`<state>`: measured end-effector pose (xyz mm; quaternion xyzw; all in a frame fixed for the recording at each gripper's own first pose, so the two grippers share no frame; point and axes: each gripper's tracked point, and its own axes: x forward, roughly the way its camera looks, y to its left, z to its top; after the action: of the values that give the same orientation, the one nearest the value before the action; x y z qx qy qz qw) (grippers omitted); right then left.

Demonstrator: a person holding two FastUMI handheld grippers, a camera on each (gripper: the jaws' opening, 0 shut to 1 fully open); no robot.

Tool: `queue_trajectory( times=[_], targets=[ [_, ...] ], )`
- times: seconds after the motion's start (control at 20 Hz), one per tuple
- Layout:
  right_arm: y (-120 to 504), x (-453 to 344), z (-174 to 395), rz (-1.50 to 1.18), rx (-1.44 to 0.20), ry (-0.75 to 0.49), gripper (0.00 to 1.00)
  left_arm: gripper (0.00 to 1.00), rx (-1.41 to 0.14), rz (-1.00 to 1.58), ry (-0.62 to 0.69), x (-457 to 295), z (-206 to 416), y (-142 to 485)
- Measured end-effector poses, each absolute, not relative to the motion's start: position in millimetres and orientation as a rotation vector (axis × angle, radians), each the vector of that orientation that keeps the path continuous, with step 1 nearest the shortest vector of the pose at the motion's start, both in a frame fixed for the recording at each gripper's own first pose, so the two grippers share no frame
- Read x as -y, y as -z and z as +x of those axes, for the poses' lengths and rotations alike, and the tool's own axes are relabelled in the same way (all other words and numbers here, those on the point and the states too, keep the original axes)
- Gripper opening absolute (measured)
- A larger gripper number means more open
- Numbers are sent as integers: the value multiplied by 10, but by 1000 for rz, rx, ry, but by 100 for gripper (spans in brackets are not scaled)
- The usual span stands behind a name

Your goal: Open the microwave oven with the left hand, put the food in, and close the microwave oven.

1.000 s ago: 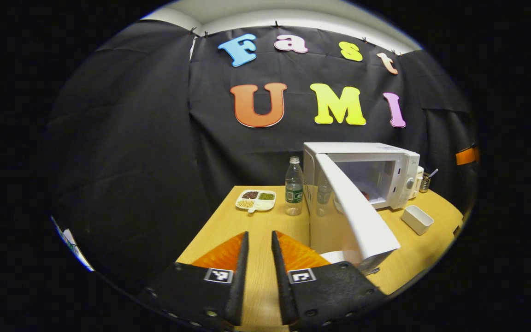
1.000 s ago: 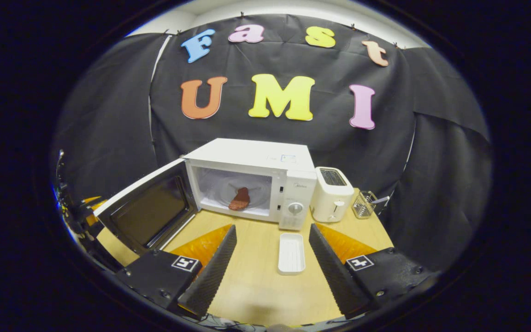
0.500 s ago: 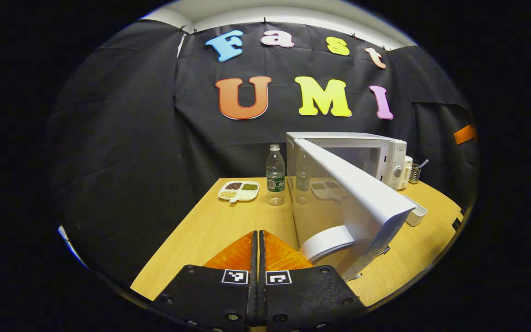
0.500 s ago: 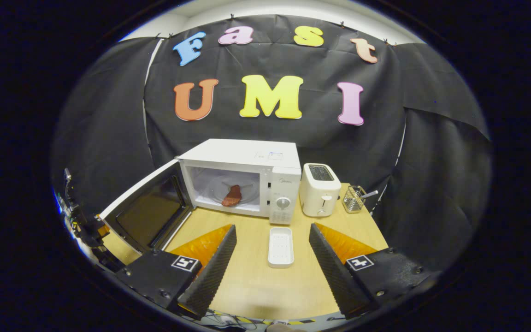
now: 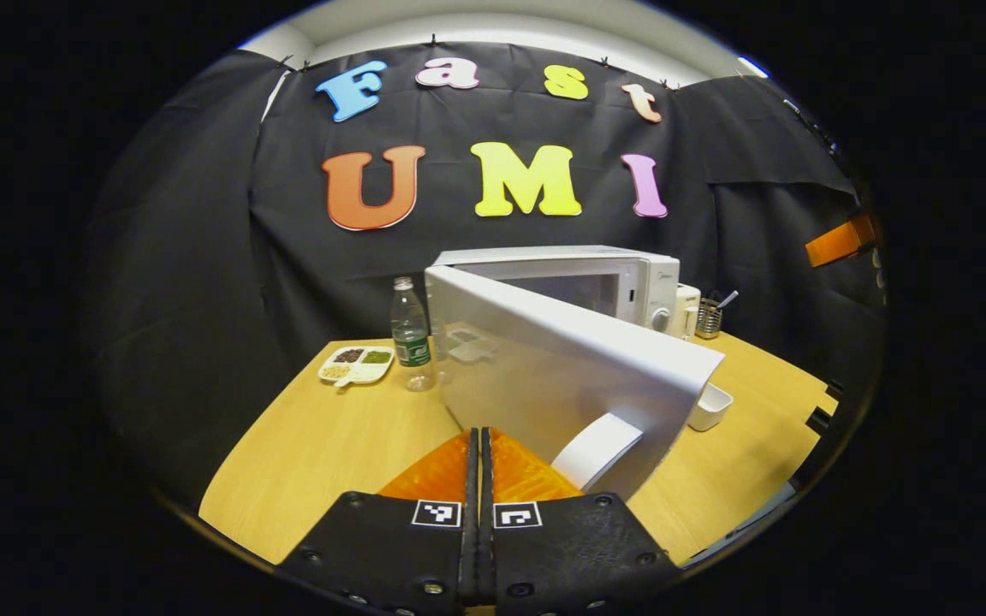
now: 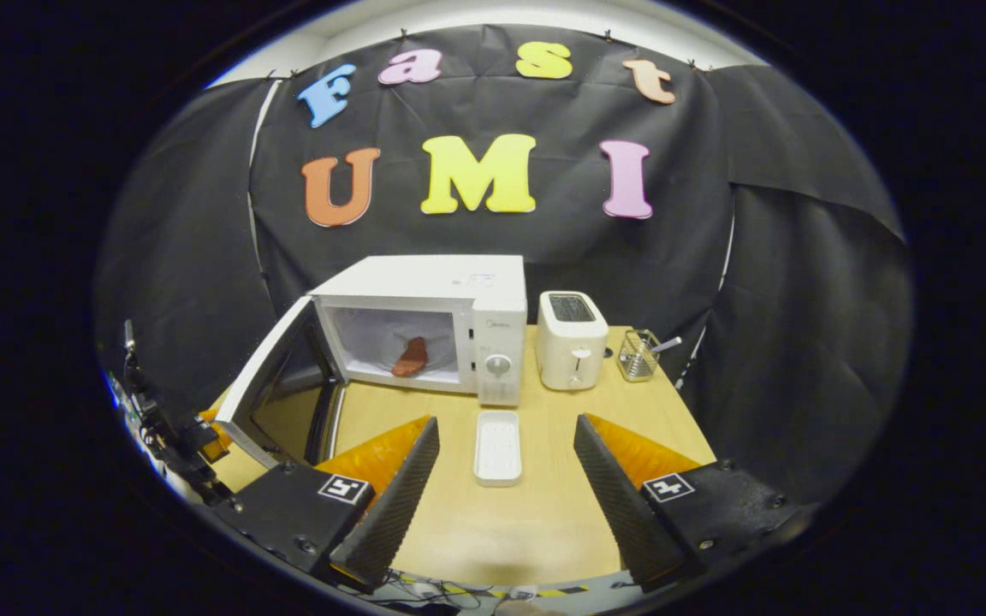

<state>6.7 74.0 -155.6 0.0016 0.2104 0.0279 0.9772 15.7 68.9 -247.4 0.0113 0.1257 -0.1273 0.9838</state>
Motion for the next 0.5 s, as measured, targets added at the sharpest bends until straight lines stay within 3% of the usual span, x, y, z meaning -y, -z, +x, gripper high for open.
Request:
queue_trajectory(
  times=[0.05, 0.5],
  targets=[
    [1565, -675, 62, 3, -427, -53, 100, 0, -251, 21, 274, -554, 166, 2463],
    [1547, -35, 60, -6, -435, 8, 100, 0, -241, -7, 395, 412, 364, 2415]
  ],
)
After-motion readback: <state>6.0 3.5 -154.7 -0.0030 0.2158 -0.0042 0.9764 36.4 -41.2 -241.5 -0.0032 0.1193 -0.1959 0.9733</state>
